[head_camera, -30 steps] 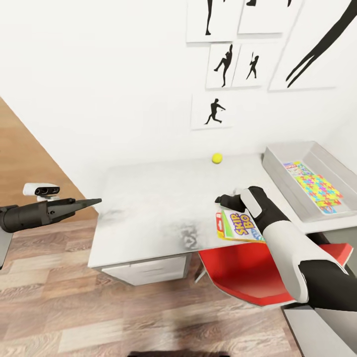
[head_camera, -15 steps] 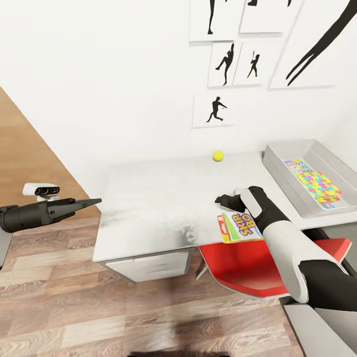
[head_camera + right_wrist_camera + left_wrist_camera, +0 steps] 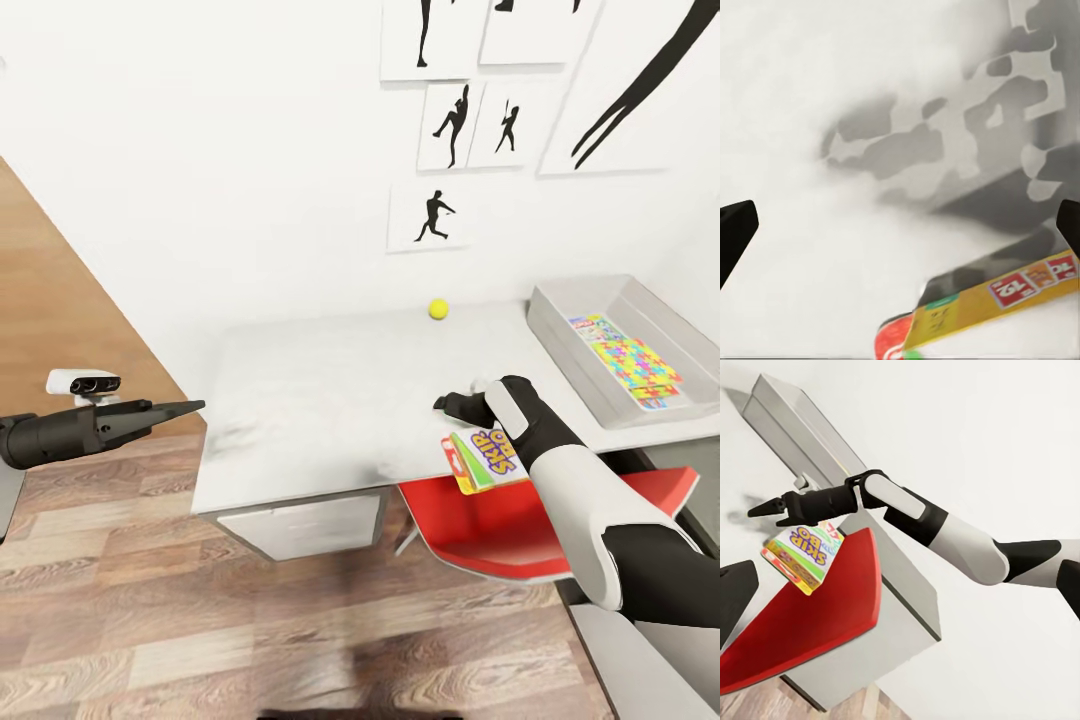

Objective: Put all the toys in the child's room - the three board games (two on the bed and one on the table), the two jigsaw puzzles on the table, and the tennis ball on the table - inside the toy box on the table in the child's room.

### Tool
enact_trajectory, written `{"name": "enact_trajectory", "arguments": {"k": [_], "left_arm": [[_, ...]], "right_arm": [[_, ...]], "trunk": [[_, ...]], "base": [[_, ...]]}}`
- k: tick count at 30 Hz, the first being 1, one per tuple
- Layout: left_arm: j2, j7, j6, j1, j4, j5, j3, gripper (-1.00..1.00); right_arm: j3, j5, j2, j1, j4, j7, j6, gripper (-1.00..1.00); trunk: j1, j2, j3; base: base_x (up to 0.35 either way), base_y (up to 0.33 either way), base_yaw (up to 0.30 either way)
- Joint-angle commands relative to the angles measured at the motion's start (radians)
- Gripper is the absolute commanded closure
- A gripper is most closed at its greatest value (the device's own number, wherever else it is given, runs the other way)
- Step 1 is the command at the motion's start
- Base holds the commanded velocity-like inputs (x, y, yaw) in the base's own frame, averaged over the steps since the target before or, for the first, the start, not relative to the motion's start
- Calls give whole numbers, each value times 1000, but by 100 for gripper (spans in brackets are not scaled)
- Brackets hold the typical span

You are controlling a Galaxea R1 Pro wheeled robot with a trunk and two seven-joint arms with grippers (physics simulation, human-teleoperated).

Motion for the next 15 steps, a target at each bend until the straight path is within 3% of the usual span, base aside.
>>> {"name": "enact_trajectory", "arguments": {"k": [1, 9, 15], "left_arm": [[0, -4, 11, -1, 0, -1, 0, -100], [-1, -4, 11, -1, 0, -1, 0, -100], [-1, -4, 11, -1, 0, -1, 0, -100]], "right_arm": [[8, -10, -1, -1, -1, -8, 3, -100], [5, -10, -1, -1, -1, -8, 0, -100], [2, -11, 2, -1, -1, -8, -10, -100]], "trunk": [[0, -2, -2], [0, -2, 0], [0, -2, 7]], "base": [[-28, 0, 0], [-6, 0, -10], [0, 0, -130]]}}
